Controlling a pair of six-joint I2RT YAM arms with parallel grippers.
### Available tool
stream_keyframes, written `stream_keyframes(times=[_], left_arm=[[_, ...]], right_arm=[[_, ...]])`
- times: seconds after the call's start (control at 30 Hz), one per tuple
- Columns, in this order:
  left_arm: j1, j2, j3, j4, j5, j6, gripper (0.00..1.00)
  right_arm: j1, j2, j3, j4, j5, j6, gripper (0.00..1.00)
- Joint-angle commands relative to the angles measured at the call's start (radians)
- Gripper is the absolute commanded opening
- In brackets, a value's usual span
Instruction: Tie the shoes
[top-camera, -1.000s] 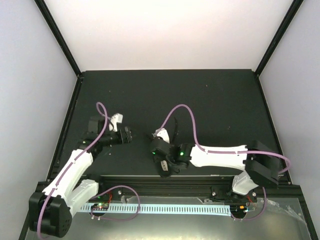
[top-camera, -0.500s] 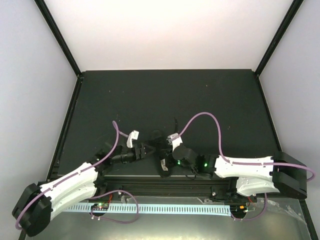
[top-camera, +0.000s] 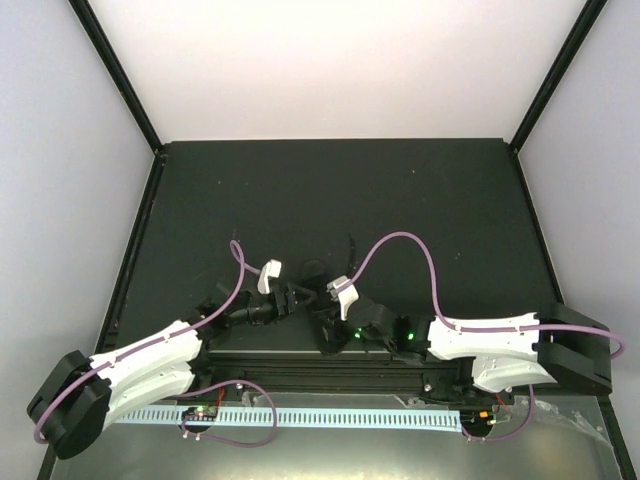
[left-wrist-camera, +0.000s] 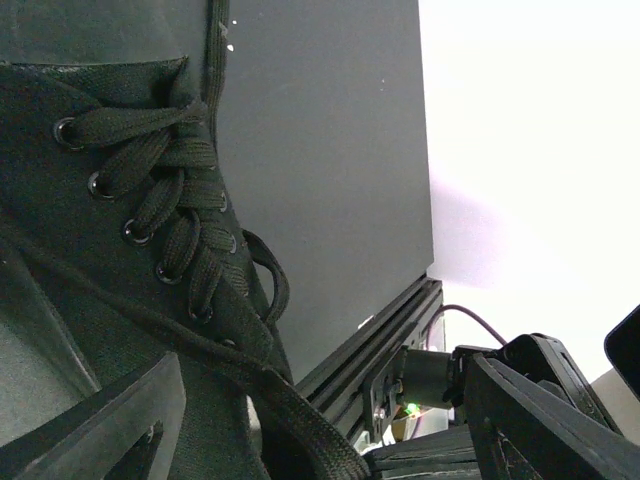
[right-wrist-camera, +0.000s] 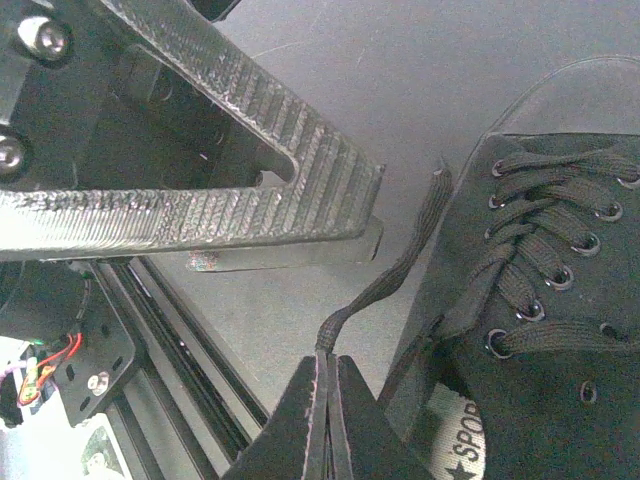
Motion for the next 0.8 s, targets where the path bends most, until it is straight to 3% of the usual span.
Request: stream_keyframes(times=[0.0, 0.43, 0.77], left_arm=[[-0.013, 0.013, 0.016, 0.033, 0.003, -0.026, 0.80], [-0.032, 0.011, 0.002, 0.037, 0.037, -0.052, 0.86], [-0.043, 0.039, 0.021, 0.067, 0.020, -0.062, 0.61]], right_arm=[[0.010, 0.021, 0.019, 0.050, 0.002, -0.028, 0.02], [0.033, 0.045, 0.034, 0.061, 0.029, -0.050, 0.02], [0.048, 0.054, 0.028, 0.082, 0.012, -0.069, 0.02]])
